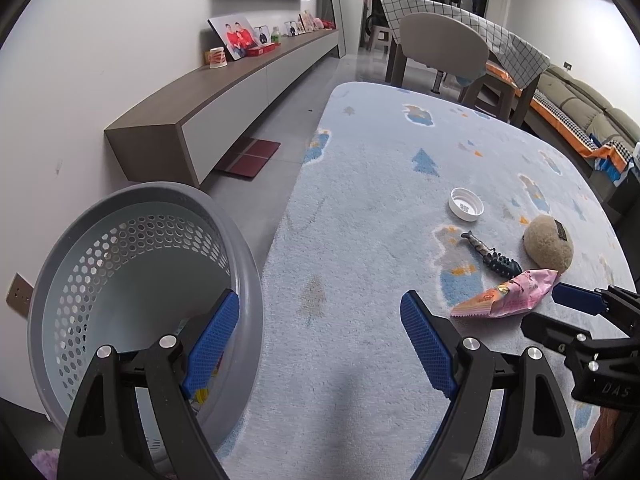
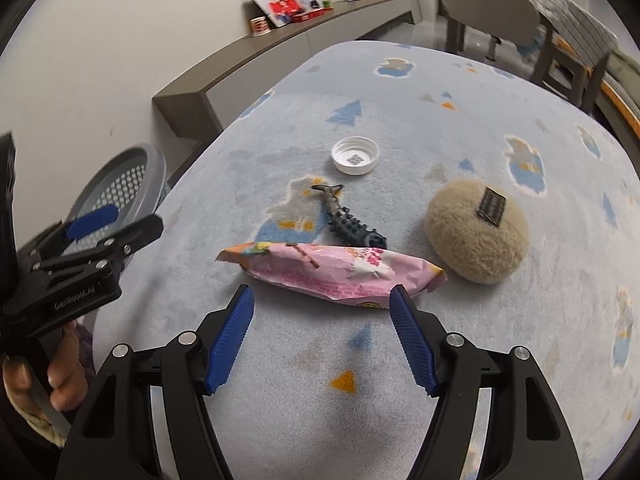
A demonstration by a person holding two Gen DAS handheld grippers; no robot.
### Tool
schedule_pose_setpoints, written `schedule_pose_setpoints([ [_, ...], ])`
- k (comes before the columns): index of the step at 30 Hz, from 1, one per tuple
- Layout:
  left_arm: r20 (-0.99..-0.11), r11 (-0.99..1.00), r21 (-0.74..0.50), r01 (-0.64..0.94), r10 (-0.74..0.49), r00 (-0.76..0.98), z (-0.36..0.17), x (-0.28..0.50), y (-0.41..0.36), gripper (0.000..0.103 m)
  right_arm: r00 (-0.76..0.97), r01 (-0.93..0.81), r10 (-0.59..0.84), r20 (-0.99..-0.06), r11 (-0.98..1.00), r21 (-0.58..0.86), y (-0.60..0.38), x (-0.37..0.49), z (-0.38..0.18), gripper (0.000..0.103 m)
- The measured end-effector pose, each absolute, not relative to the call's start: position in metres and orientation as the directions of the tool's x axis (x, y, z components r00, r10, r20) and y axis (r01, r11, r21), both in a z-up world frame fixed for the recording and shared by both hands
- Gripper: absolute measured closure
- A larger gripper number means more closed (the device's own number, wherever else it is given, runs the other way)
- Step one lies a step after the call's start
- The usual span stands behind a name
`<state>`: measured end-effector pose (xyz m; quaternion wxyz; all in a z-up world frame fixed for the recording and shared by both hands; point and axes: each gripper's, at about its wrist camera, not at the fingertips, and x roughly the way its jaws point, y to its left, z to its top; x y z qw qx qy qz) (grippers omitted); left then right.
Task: Collect trash
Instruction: 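Push the right tool fingers around the pink wrapper, turning it lengthwise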
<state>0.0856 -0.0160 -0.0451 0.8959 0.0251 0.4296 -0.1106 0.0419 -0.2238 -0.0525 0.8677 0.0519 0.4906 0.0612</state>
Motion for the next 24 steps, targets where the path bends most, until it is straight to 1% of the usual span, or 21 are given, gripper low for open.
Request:
schedule_pose_setpoints([
  [2, -0.775, 0.974, -0.053, 0.22, -0.179, 0.607, -0.045, 0.085, -0.016, 0.022, 0.526, -0.057, 0.141, -0.839, 0.99, 0.131, -0.223, 0.043, -0.05, 0.036],
  [4, -0.774, 0.974, -0.054, 0.221, -0.181, 0.607, -0.044, 0.085, -0.016, 0.022, 0.538, -0.04, 0.15, -0.829, 0.987, 0.153, -0.228, 0.045, -0.048, 0.036],
  [9, -0.772, 0.973, -0.055, 0.223, -0.183, 0.609, -0.044, 0.084, -0.015, 0.022, 0.552, 0.059, 0.098, -0.828, 0.986, 0.156, -0.248, 0.057, -0.05, 0.036],
  [13, -0.774, 0.974, -0.059, 0.221, -0.184, 0.606, -0.044, 0.084, -0.014, 0.022, 0.51, 0.088, 0.189, -0.839, 0.959, 0.269, -0.261, 0.064, -0.061, 0.036],
  [17, -0.772, 0.973, -0.058, 0.224, -0.186, 0.608, -0.044, 0.084, -0.014, 0.022, 0.52, 0.074, 0.19, -0.833, 0.961, 0.266, -0.259, 0.069, -0.061, 0.036],
  [24, -0.772, 0.974, -0.054, 0.219, -0.18, 0.61, -0.045, 0.083, -0.013, 0.022, 0.468, 0.054, 0.279, -0.838, 0.938, 0.343, -0.258, 0.068, -0.064, 0.036],
])
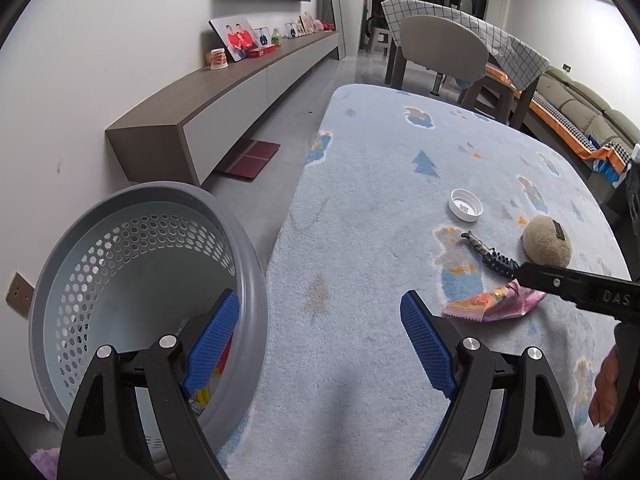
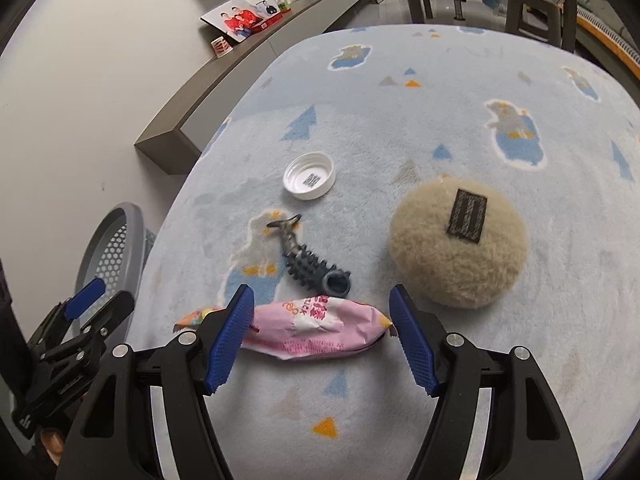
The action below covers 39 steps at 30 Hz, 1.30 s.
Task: Collect trash
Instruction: 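Push the right tool fingers around the pink wrapper, turning it lengthwise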
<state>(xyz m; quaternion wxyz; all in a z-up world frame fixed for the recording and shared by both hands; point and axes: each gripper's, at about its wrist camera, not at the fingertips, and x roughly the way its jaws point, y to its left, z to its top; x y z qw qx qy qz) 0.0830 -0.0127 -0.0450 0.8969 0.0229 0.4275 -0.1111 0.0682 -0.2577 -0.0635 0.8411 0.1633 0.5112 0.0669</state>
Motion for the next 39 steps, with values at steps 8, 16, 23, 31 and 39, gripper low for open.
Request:
schedule_pose_setpoints([
  [8, -0.77, 0.976, -0.057, 0.212, -0.178, 0.613, -0.044, 0.083, -0.01, 0.022, 0.431, 0.003, 0.317, -0.845, 0.936, 0.352, -0.242, 0.039, -0.058, 0.036],
  [16, -0.768, 0.978, -0.055, 0.201, -0.17, 0.618, -0.042, 0.083, -0.005, 0.022, 0.444, -0.019, 0.315, -0.839, 0.939, 0.342, -0.225, 0.016, -0.052, 0.036],
  [23, -0.766, 0.977, -0.062, 0.203, -0.177, 0.619, -0.041, 0.082, -0.003, 0.022, 0.475, 0.065, 0.297, -0.828, 0.927, 0.369, -0.237, -0.005, -0.056, 0.036],
  [31, -0.756, 0.978, -0.076, 0.196, -0.184, 0.629, -0.035, 0.081, 0.001, 0.022, 0.465, 0.098, 0.381, -0.799, 0.875, 0.474, -0.235, 0.002, -0.068, 0.036],
  [39, -0.744, 0.983, -0.094, 0.159, -0.176, 0.645, -0.028, 0.083, 0.017, 0.022, 0.485, 0.111, 0.427, -0.764, 0.836, 0.538, -0.22, 0.035, -0.071, 0.036],
])
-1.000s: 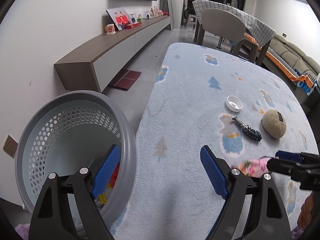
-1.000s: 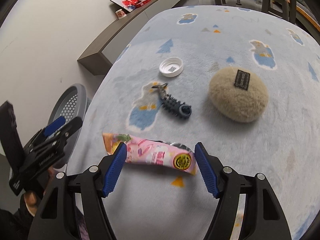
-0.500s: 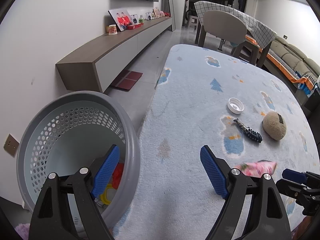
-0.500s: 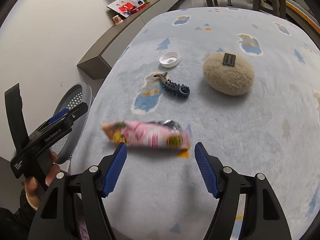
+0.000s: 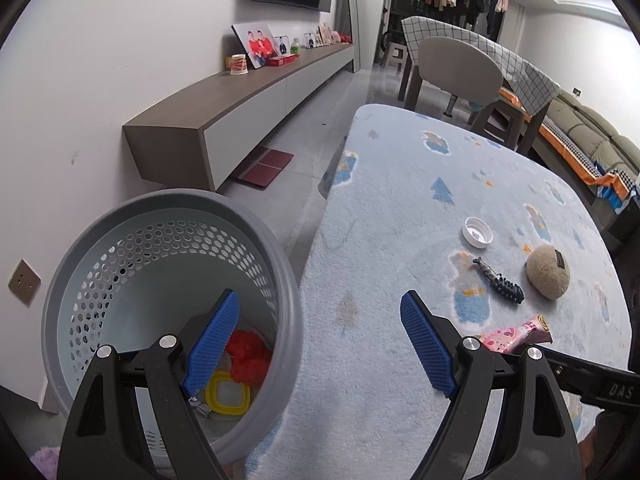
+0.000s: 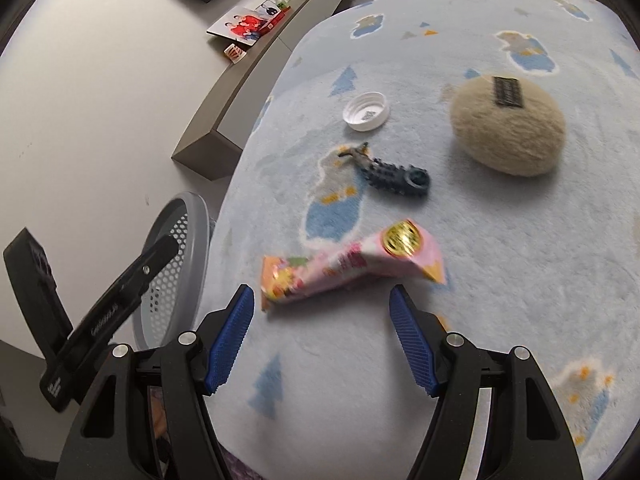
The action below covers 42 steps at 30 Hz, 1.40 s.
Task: Collect trash
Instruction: 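Push the right tool fingers around the pink wrapper, turning it lengthwise, then grasp the pink wrapper with the right tool while the left tool grasps the grey toy fish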
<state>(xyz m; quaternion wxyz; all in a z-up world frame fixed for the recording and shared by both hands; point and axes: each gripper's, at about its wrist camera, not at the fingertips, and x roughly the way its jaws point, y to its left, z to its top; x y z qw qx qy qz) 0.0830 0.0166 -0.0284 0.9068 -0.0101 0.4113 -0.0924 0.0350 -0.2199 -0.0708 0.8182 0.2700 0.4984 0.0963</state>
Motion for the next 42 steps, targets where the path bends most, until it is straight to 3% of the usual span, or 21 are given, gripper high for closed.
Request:
schedule_pose_setpoints([
  [8, -0.743, 0.986, -0.103, 0.132, -0.165, 0.648, -0.027, 0.086, 0.03, 0.022, 0.504, 0.092, 0.385, -0.773, 0.866, 0.492, -0.202, 0.06, -0.059, 0.036],
  [19, -0.743, 0.986, -0.118, 0.118, -0.167, 0.648, -0.027, 0.087, 0.04, 0.022, 0.502, 0.314, 0.195, -0.842, 0.867, 0.388, -0.195, 0.04, -0.075, 0.036],
  [30, -0.743, 0.986, -0.116, 0.118, -0.165, 0.649, -0.026, 0.085, 0.041, 0.022, 0.505, 0.368, 0.048, -0.862, 0.891, 0.265, -0.174, 0.048, -0.081, 0.037],
  [35, -0.742, 0.986, -0.116, 0.119, -0.165, 0.649, -0.026, 0.085, 0.041, 0.022, 0.508, 0.34, 0.021, -0.861, 0.913, 0.223, -0.166, 0.051, -0.081, 0.07],
  [38, -0.743, 0.986, -0.115, 0.119, -0.165, 0.648, -0.027, 0.085, 0.041, 0.022, 0.519, 0.32, 0.026, -0.854, 0.921, 0.223, -0.168, 0.049, -0.078, 0.079],
  [42, -0.745, 0.985, -0.111, 0.133, -0.171, 0.645, -0.027, 0.082, 0.037, 0.022, 0.55, 0.286, 0.03, -0.835, 0.932, 0.222, -0.174, 0.041, -0.067, 0.083],
])
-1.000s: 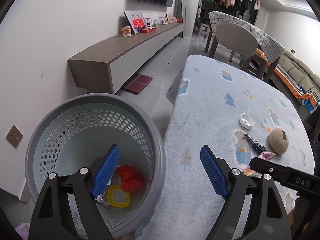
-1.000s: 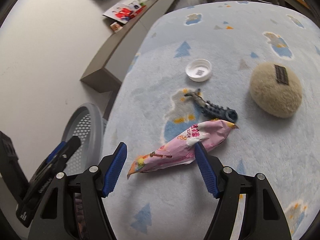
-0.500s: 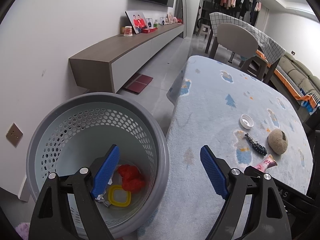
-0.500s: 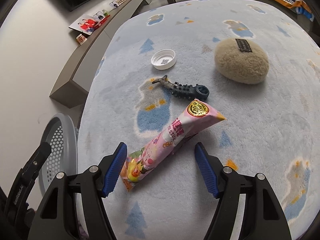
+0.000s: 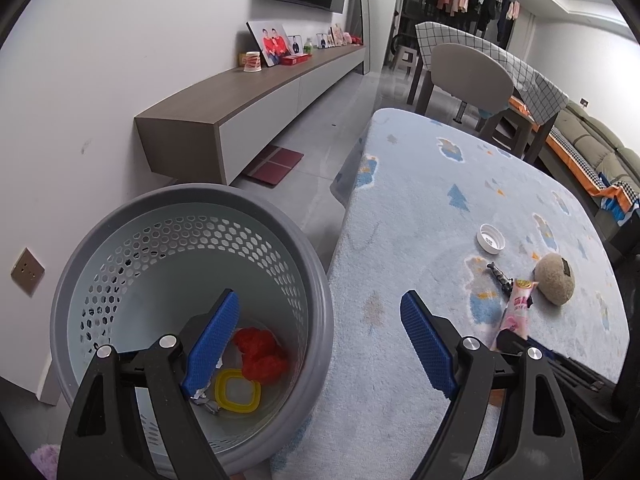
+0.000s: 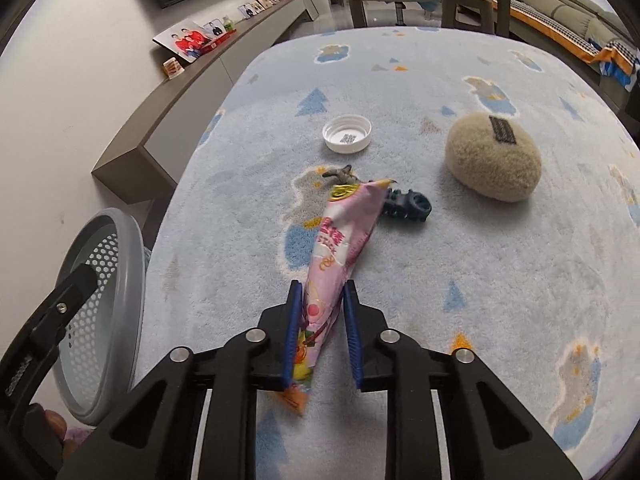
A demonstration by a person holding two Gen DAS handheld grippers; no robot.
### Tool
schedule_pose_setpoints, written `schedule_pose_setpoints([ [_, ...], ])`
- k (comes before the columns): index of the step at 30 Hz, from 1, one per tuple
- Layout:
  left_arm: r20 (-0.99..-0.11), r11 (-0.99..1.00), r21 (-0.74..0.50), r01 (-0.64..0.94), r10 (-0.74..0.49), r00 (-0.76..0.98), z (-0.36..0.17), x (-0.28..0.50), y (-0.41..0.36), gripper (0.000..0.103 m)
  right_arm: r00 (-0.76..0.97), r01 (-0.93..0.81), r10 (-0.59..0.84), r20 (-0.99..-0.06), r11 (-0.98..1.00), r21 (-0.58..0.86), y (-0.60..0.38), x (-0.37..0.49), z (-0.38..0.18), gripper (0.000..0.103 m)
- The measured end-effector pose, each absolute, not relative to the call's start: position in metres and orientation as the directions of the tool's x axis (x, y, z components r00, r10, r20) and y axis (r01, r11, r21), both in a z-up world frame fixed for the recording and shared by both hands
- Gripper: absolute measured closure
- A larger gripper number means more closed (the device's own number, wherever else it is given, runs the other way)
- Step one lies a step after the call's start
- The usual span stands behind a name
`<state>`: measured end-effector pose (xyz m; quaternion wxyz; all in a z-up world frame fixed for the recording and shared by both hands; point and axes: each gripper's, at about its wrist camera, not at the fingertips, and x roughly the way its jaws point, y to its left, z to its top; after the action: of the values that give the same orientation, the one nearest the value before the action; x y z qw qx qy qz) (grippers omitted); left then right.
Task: Collect trash
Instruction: 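Grasp the pink wrapper with the right tool while the left tool grasps the grey toy fish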
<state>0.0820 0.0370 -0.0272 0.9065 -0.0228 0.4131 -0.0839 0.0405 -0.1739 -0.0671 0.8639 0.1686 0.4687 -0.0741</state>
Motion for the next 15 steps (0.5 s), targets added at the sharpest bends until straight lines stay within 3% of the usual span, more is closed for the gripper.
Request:
schedule_pose_setpoints([
  [15, -0.752, 0.956, -0.033, 0.291, -0.216, 0.623, -0.032, 0.063, -0.038, 0.022, 0.57, 0.298, -0.023, -0.821, 0.937, 0.181, -0.269, -0.038, -0.027, 0.084],
])
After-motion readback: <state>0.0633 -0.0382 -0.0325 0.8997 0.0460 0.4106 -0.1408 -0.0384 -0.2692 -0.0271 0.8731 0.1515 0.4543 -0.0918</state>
